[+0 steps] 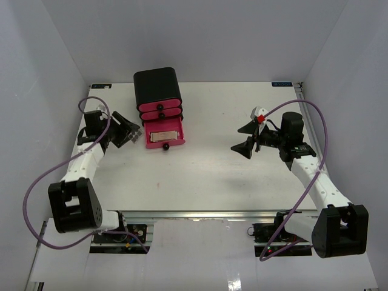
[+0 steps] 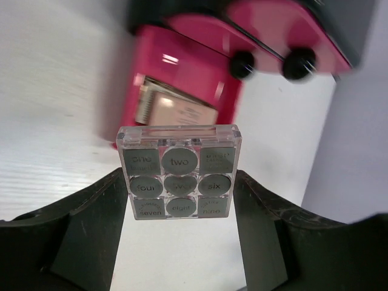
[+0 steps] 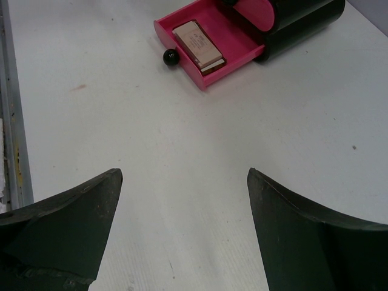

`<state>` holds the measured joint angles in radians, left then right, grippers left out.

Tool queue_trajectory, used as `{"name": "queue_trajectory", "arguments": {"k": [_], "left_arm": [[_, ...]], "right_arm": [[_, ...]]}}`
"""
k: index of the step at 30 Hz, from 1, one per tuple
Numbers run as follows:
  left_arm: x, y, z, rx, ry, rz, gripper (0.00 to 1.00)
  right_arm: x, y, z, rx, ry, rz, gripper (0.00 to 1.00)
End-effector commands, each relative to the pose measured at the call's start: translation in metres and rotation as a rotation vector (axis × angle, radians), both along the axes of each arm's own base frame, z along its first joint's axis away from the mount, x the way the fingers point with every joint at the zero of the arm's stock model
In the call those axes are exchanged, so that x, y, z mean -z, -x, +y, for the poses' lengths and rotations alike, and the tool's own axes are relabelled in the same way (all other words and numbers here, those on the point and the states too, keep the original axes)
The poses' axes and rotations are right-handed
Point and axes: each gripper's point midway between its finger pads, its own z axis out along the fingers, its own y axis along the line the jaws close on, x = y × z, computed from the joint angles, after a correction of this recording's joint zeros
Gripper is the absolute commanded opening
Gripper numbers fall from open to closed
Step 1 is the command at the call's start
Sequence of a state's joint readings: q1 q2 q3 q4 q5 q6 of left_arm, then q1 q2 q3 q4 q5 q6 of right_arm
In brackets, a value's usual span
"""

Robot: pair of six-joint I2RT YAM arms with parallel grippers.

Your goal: Organize the makeup

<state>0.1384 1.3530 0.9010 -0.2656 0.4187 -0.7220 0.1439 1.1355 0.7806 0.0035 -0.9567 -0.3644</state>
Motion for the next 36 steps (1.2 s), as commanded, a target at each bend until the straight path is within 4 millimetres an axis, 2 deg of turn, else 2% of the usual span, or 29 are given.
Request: {"name": "queue_trajectory", "arguments": {"k": [1, 3, 6, 12, 18, 25, 30, 36], "left_arm": [[-0.038, 0.003, -0.059, 0.267, -0.016, -0.223, 0.0], [-0.039, 0.003, -0.082, 0.346, -0.101, -0.23, 0.0], [-0.034, 0.001, -0.095, 0.384, -0.257, -0.235, 0.0], [-0.027, -0.005, -0.096, 0.378, -0.484, -0.251, 0.0], [-0.025, -0.034, -0.093, 0.343, -0.615, -0.246, 0.0], [-0.004, -0.057, -0.104, 0.35, -0.604, -0.201, 0.03], [0.009, -0.061, -0.107, 0.331, -0.6, -0.178, 0.08], [0.026, -0.057, -0.105, 0.324, -0.607, -0.141, 0.19]], "right_arm": [[-0.005, 0.003, -0.001, -0.011, -0.018, -0.023, 0.9], [-0.005, 0.003, -0.001, -0.01, -0.017, -0.023, 0.9], [-0.004, 0.002, -0.001, -0.009, -0.016, -0.022, 0.9], [-0.002, 0.002, -0.001, -0.011, -0.016, -0.018, 0.9], [0.0, 0.002, -0.001, -0.012, -0.015, -0.012, 0.9], [0.003, 0.001, -0.002, -0.01, -0.011, -0.007, 0.9], [0.004, 0.0, -0.001, -0.011, -0.01, -0.005, 0.9], [0.006, 0.0, -0.001, -0.014, -0.011, 0.0, 0.9]]}}
